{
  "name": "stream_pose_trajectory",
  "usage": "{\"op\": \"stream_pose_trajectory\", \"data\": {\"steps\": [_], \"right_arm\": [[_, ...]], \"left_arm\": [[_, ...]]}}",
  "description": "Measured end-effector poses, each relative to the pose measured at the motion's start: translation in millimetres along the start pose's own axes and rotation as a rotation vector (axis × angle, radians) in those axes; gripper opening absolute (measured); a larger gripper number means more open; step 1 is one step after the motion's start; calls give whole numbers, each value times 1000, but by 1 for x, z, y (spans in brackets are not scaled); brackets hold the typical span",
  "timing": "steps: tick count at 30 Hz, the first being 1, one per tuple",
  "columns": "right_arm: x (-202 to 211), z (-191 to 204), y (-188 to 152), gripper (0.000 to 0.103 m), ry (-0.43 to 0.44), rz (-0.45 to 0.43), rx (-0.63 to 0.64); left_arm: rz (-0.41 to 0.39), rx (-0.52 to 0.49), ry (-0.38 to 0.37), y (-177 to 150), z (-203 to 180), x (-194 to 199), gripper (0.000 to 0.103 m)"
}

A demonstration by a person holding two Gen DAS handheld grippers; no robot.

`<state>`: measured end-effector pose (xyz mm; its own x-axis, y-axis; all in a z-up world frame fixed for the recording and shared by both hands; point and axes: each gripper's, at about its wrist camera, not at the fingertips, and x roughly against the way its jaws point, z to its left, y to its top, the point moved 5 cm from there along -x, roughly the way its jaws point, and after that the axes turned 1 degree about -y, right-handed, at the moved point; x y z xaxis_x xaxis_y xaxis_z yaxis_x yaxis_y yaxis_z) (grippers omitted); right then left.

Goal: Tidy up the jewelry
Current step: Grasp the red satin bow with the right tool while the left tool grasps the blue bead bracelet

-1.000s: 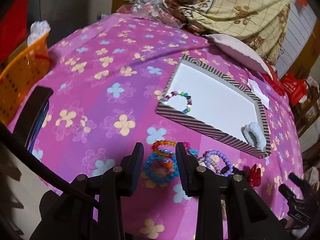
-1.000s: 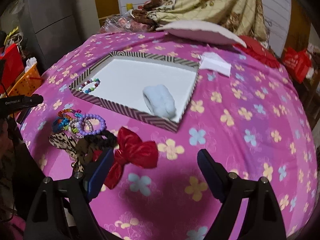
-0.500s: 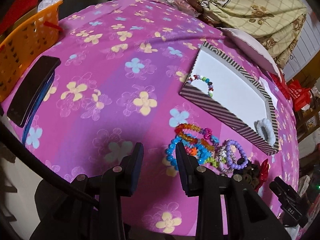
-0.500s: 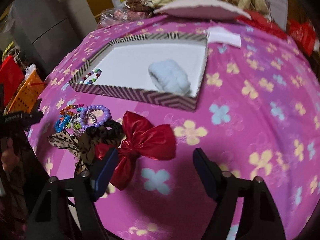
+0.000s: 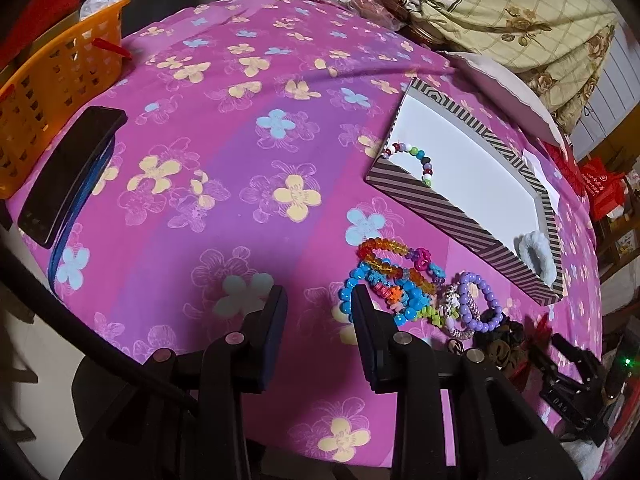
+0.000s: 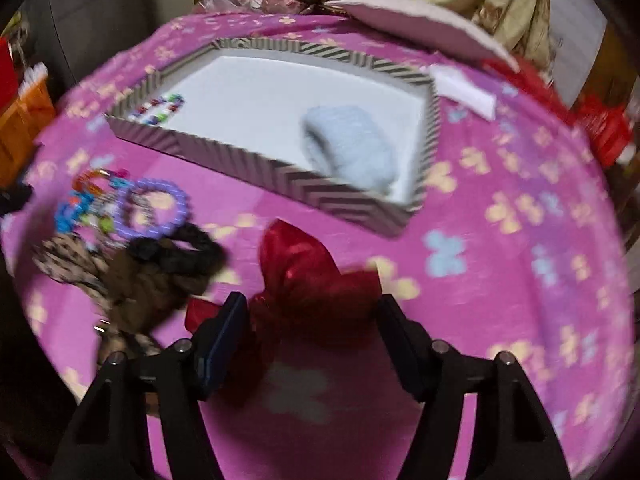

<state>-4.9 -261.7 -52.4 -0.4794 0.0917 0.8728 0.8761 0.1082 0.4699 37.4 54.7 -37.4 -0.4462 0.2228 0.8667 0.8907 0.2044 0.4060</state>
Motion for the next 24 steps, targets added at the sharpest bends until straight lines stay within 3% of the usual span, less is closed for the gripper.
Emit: {"op": "stream_pose_trajectory", "data": {"steps": [11,18,23,24], "right_arm": [[-5,-14,-10,71,190,21,-210],[-6,-16,-12,77,165,8,-221],[-12,-15,-8,76,159,0,-216],[-14,-12,-8,72,152,2,-198]], "left_arm": [[31,-32,-7,-5,-16,-14,49],[38,-50,83,-11,-14,-33,49],[24,-54,79,-10,-17,-42,47],[21,-54,87,-9,-17,-43,45]]}}
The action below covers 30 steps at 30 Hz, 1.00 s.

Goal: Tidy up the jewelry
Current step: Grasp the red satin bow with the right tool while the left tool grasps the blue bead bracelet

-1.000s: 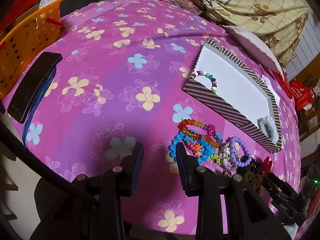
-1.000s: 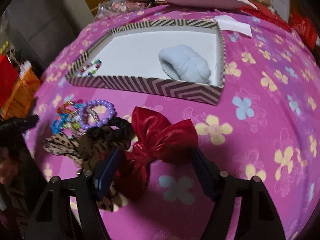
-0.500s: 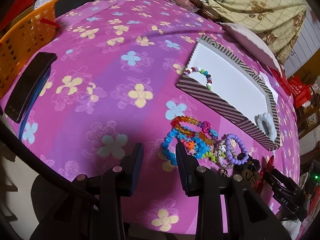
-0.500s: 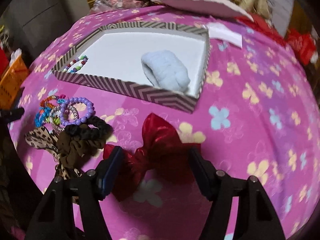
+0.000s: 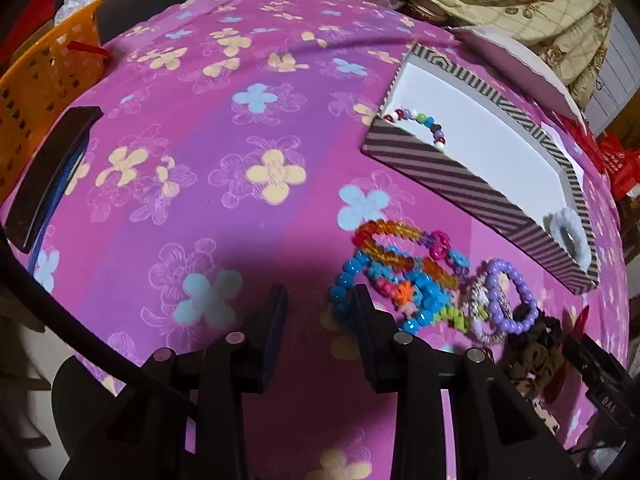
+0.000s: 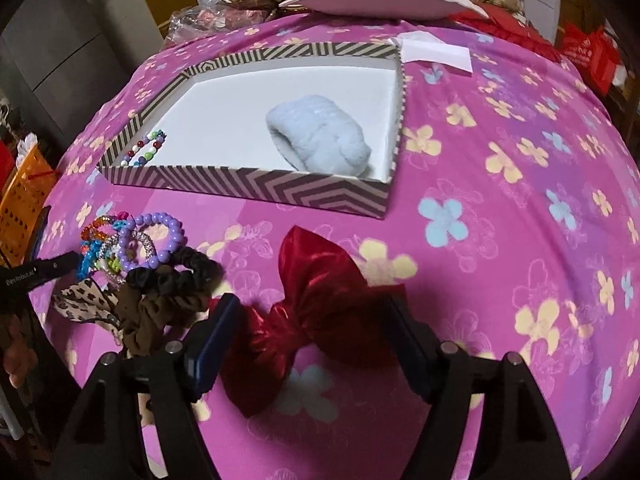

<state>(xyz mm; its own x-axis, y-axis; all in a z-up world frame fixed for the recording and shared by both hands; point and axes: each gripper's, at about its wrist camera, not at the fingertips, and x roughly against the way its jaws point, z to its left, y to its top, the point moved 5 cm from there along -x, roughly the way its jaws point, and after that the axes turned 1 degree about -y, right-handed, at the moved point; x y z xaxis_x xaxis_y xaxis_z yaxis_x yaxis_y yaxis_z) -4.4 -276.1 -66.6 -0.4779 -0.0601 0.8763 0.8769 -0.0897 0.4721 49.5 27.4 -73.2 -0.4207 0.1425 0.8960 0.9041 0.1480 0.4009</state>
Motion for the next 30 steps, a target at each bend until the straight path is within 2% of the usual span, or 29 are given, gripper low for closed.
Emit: {"op": "stream_pose_trajectory", "data": {"steps": [2,3,5,6,8,12,18,30], "right_arm": [[1,3,0,54,-4,-17,34],[2,3,-1,44,-5,-23,50],[4,3,-2,35,3,-25,70],[6,3,-3,27,15,-28,77],[12,1,-4,25,32,-33,83],[29,-2,-2,19,56,-67,99],[52,2,8,18,121,-117,99],[71,11,41,18,110,-179,138]], "left_arm": [[14,-10,-14,1,-1,-2,24],[21,-14,-23,1,-1,-2,24],[28,-15,-32,0,0,0,24],[35,-11,-45,-1,2,2,24],[37,0,-75,-2,5,9,24],[-15,-22,-90,4,8,40,24],[-90,-55,-113,20,2,79,24],[-184,-103,-131,57,-27,118,24]]}}
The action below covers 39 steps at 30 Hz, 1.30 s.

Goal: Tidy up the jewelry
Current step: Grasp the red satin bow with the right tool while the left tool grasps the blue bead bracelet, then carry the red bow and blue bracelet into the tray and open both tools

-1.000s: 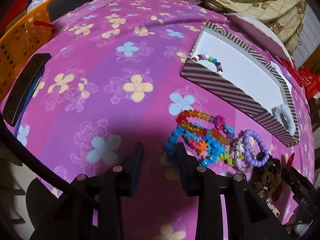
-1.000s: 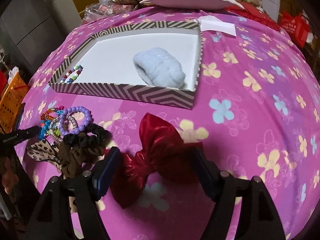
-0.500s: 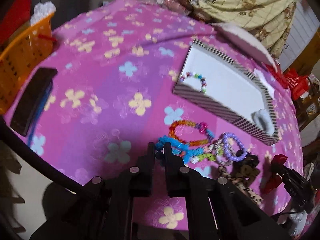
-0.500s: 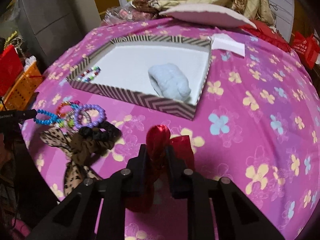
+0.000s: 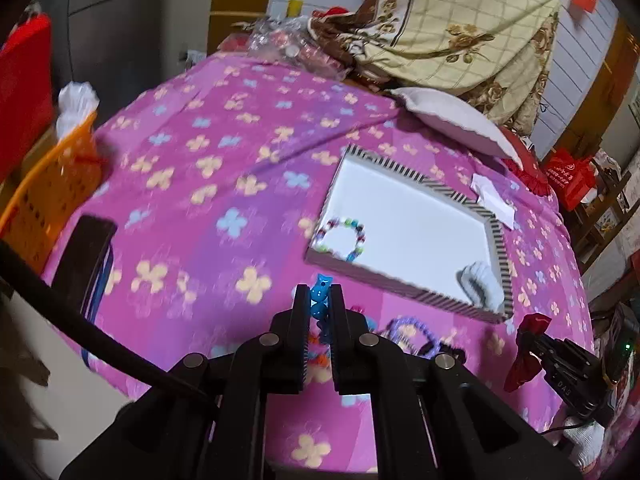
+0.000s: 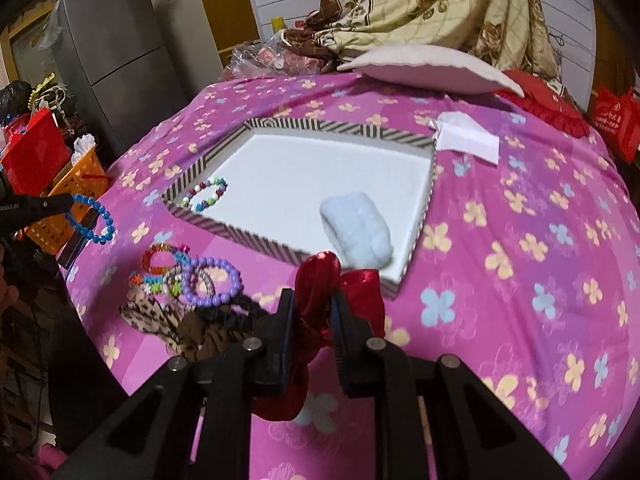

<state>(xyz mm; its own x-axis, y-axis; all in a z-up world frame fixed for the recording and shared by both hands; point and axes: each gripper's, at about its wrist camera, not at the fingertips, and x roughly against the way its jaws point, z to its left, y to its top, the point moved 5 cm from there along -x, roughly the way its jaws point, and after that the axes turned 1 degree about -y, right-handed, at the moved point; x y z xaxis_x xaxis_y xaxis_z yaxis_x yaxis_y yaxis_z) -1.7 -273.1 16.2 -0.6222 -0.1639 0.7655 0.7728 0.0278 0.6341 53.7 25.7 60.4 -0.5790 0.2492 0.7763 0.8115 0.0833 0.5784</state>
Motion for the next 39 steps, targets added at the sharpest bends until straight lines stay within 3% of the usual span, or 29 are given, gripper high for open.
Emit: {"op": "stream_pose_trajectory", "data": {"steps": [10,20,28,39], "right_arm": [[-13,-15,49,18,-58,-15,33],[-52,-45,102,18,-125,-10,29],[-107,-73,121,18,-199,77,46],[-170,-86,117,18,-229,183,56]], "left_arm": [[14,-44,26,32,-34,-31,24],[63,-102,85,70,-67,-92,24],[97,-165,92,93,-102,-146,24],[159,-115,195,98,-67,-206,24]]}}
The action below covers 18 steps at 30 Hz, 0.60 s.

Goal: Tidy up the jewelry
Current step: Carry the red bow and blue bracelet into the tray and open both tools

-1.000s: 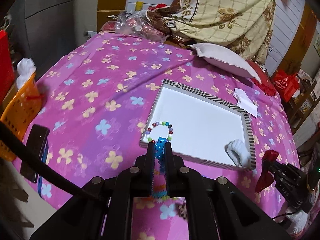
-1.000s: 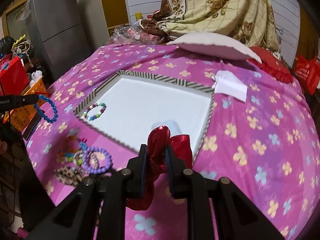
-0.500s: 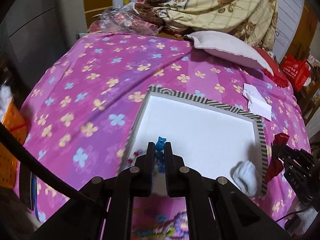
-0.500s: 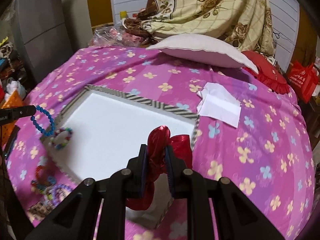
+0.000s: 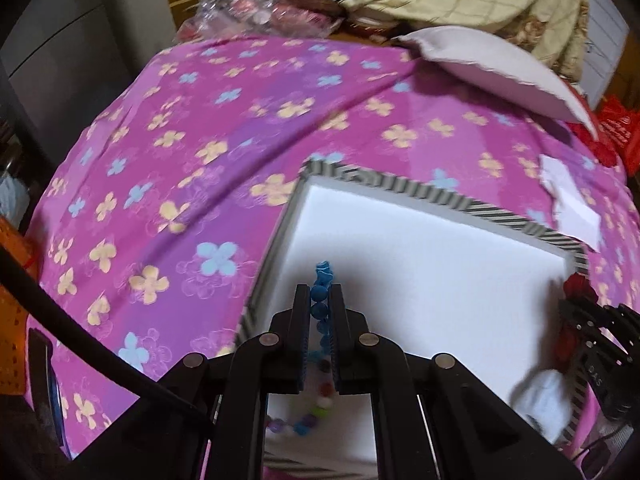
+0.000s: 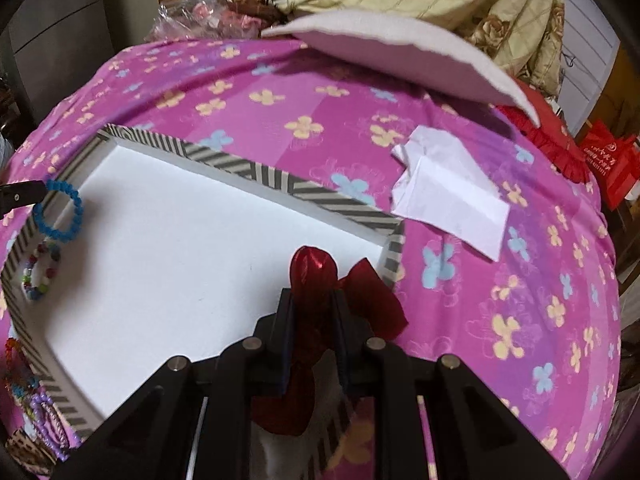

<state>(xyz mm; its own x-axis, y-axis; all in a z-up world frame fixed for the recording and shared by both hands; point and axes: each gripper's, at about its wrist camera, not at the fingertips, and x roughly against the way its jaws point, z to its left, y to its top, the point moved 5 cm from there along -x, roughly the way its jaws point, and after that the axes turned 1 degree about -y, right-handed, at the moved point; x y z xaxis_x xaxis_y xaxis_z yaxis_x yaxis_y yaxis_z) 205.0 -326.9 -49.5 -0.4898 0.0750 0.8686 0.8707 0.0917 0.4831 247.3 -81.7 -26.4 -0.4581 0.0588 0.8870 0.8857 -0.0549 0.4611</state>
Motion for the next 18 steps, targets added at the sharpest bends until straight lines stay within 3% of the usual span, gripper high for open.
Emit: {"op": "stream_pose_trajectory", "data": {"steps": [6,8,10,12,16,18], "right_arm": [[-14,3,0,21,17,7,-26],[-13,3,0,31,49,2,-43],[-9,2,-1,50,67,-9,-59],[-3,1,-1,51,89,-26,-75],[20,1,-3,58,134,-64,-97],[34,0,-6,61,153,-87,-108]], "left_arm": [[32,26,32,-2,16,-19,24],[37,39,24,-3,18,-21,24],[39,50,14,-4,20,-22,24],[44,65,0,-6,21,-22,24],[50,80,-26,-10,23,-16,40],[35,80,-32,-11,24,-8,42]]}}
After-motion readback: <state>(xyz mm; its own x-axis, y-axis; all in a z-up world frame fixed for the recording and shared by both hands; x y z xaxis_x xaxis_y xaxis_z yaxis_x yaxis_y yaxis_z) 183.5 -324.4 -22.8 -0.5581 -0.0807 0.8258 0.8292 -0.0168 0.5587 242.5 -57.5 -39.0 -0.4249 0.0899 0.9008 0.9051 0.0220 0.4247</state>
